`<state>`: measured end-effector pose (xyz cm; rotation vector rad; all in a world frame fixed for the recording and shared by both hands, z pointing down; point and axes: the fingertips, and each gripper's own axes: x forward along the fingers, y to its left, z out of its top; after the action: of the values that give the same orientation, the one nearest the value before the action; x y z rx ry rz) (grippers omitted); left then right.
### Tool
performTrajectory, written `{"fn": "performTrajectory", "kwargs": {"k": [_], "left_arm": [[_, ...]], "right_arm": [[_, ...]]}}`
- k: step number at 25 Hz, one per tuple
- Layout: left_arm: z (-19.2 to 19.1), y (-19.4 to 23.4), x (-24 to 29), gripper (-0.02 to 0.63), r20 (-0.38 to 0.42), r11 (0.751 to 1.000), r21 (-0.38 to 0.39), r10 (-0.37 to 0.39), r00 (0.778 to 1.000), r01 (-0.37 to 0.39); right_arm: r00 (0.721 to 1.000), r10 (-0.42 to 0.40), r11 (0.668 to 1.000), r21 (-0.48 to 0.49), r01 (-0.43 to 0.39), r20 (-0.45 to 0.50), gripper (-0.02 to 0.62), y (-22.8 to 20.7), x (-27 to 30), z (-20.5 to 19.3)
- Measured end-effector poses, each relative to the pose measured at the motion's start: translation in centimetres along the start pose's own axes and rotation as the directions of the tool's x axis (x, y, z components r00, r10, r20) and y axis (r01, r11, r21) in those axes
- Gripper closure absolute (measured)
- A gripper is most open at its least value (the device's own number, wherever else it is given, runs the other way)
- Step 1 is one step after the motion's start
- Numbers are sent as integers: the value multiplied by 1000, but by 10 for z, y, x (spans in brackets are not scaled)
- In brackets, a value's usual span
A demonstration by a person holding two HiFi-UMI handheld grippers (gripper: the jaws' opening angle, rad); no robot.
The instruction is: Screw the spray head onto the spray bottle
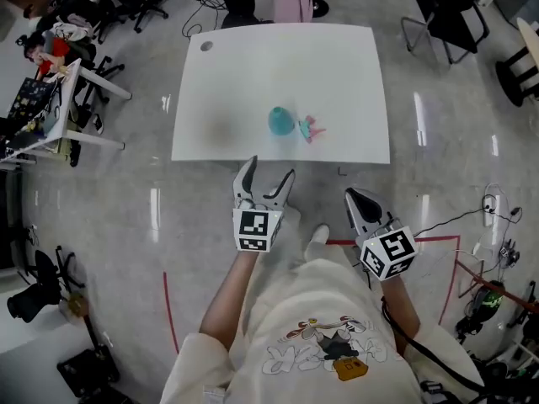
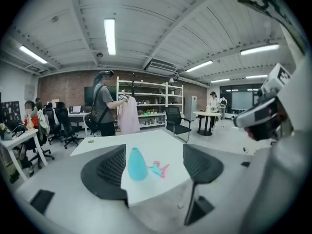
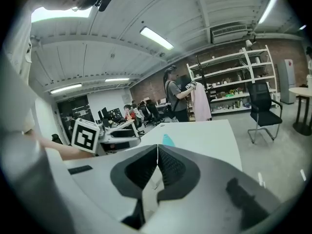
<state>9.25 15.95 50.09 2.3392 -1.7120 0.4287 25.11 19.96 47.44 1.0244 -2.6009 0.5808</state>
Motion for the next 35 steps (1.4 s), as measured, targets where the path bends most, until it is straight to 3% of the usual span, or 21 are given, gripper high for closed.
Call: {"fn": "performTrajectory", "kwargs": {"k": [5, 9, 16, 20, 31, 33, 35], "left_arm": [[-40, 49, 87, 195, -24, 999, 14, -37, 999, 37], [-89, 85, 159, 188, -92, 996, 30, -84, 992, 87], [-117, 108, 217, 189, -188, 962, 151, -198, 962, 228], [-126, 119, 229, 189, -204, 949, 141, -250, 947, 281], [-119, 114, 268, 189, -223, 888, 186, -379, 898, 421], [-125, 115, 274, 190, -251, 882, 192, -379, 891, 429], [-129, 114, 277, 195, -277, 879, 192, -378, 883, 437]], "right_arm": [[998, -60, 998, 8, 60, -24, 589, -17, 34, 22], [994, -101, 994, 29, 102, -38, 589, -37, 80, 50], [981, -180, 983, 23, 182, -78, 589, -56, 148, 92], [974, -206, 977, 35, 210, -89, 589, -64, 185, 101], [964, -122, 989, -113, 97, -236, 589, -88, 274, 66], [953, -82, 987, -157, 37, -292, 588, -90, 287, 54], [918, -15, 973, -219, -79, -397, 581, -88, 295, 34]]}}
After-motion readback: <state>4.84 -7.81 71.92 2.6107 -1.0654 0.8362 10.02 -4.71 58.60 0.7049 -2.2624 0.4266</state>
